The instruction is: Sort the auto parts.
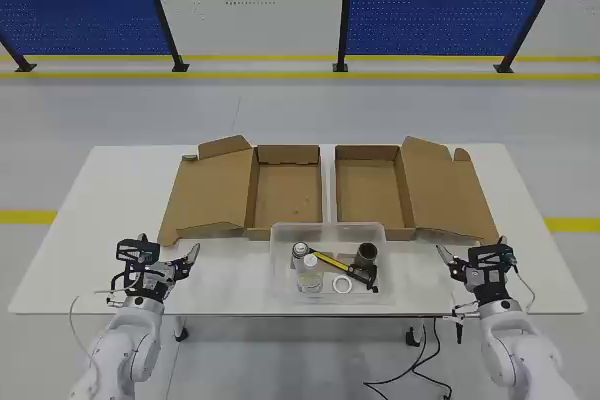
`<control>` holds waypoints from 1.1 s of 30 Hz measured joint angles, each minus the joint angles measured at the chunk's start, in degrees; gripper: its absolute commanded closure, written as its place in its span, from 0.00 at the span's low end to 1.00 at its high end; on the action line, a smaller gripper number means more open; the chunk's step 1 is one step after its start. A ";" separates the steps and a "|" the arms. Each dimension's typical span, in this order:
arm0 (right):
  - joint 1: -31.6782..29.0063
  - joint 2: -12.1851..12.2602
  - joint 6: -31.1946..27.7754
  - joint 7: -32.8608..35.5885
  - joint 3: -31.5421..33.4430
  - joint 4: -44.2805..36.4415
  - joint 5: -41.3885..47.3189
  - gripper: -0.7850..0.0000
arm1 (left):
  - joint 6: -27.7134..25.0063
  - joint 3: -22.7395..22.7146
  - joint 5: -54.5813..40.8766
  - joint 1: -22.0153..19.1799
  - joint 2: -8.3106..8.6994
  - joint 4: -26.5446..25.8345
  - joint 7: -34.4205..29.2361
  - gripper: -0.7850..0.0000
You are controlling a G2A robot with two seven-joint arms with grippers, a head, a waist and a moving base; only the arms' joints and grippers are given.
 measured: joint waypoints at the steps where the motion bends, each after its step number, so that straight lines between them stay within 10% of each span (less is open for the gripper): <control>1: 0.00 0.00 0.00 0.00 0.00 0.00 0.00 0.00 | 0.00 0.00 0.00 0.00 0.00 0.00 0.00 0.00; 18: 0.00 0.00 0.00 0.00 0.00 0.00 0.00 0.00 | -1.49 0.68 0.34 -1.91 -0.10 0.01 0.07 0.00; 33: 0.00 0.00 0.00 0.00 0.00 0.00 0.00 0.00 | -21.38 11.08 -10.41 -11.34 -0.53 -6.15 -11.24 0.00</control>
